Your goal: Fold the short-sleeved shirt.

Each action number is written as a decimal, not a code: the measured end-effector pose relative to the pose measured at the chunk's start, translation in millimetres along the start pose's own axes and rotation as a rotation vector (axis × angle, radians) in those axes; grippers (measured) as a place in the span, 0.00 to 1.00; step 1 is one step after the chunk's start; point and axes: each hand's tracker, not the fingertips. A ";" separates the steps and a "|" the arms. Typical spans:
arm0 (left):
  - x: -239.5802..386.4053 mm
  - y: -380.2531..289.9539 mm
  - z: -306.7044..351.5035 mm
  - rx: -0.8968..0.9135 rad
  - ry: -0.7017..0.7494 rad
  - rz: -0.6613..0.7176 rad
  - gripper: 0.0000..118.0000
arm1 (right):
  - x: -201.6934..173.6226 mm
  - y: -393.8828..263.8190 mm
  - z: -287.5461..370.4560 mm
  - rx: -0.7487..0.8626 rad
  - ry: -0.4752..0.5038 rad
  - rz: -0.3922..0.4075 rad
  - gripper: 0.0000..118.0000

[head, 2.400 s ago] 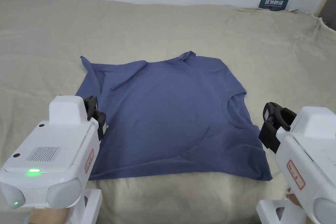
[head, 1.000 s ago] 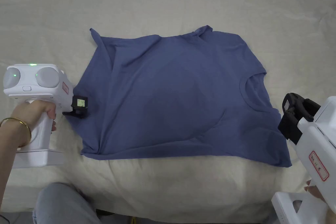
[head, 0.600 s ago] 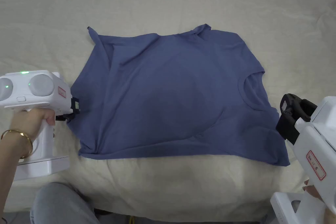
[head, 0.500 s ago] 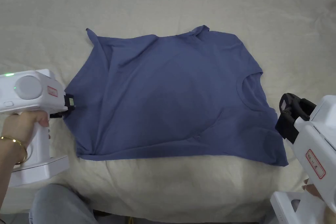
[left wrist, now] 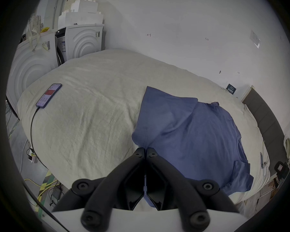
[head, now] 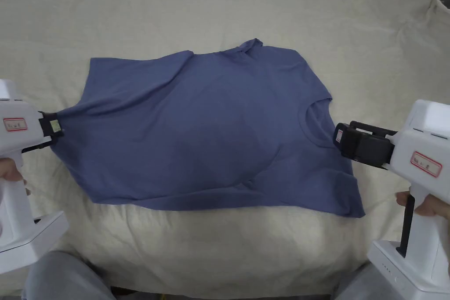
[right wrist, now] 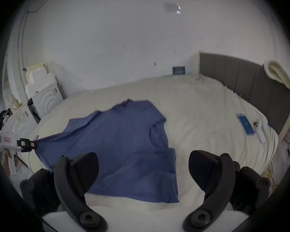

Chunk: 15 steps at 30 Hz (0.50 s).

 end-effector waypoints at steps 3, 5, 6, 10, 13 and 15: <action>1.3 -1.0 1.6 0.002 -0.007 -0.006 0.00 | 12.7 2.7 -22.8 -0.159 -0.027 0.028 0.93; 2.1 -2.6 2.3 0.002 -0.010 -0.006 0.00 | 22.6 -3.1 -40.9 -0.289 -0.041 0.001 0.93; 2.5 -3.2 2.6 0.002 -0.009 -0.007 0.00 | 26.2 -8.2 -47.1 -0.326 -0.042 -0.016 0.93; 2.4 -5.0 1.6 0.000 -0.007 -0.006 0.00 | 38.2 -33.4 -70.9 -0.440 -0.062 -0.048 0.93; 2.3 -6.3 0.5 -0.002 -0.004 -0.005 0.00 | 39.8 -47.0 -81.9 -0.486 -0.061 -0.043 0.92; 2.0 -7.3 0.1 -0.005 -0.001 -0.007 0.00 | 38.6 -56.5 -83.3 -0.500 -0.055 -0.048 0.89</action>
